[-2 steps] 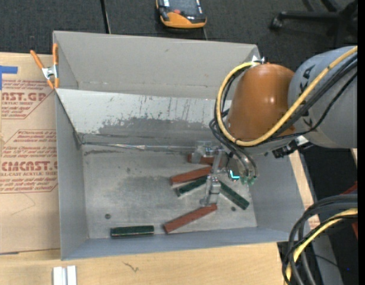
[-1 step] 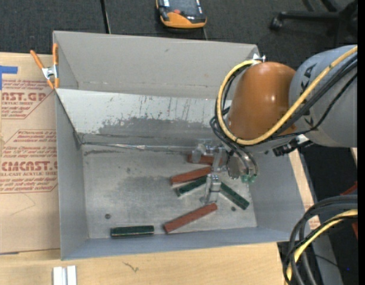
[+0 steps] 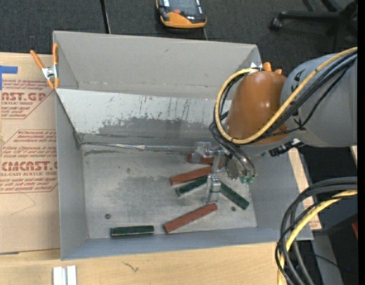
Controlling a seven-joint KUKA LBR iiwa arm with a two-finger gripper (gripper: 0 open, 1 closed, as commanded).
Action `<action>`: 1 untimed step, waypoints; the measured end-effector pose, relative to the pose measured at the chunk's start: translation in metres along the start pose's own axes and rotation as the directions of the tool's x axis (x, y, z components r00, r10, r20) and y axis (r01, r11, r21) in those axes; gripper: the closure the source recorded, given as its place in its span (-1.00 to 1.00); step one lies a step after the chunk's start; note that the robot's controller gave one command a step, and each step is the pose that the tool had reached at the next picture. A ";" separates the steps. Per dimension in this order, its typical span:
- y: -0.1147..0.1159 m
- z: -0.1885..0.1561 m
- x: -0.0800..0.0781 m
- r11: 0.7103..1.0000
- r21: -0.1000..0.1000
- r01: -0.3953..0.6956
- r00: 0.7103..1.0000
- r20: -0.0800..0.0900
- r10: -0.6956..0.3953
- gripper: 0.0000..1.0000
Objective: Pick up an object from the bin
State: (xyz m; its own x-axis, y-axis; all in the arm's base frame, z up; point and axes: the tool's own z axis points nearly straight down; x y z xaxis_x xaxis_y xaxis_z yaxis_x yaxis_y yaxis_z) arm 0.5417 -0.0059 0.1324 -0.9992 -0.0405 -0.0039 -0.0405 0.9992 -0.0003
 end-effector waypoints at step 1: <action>-0.004 0.021 -0.002 1.000 0.000 0.007 1.000 -0.005 -0.007 -1.00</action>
Offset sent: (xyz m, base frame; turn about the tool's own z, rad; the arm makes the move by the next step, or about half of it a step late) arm 0.0047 0.0025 0.0113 0.0338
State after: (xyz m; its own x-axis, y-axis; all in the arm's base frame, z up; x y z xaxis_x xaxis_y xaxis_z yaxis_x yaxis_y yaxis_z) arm 0.5439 -0.0102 0.1109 -0.9989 -0.0479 0.0009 -0.0479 0.9989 0.0001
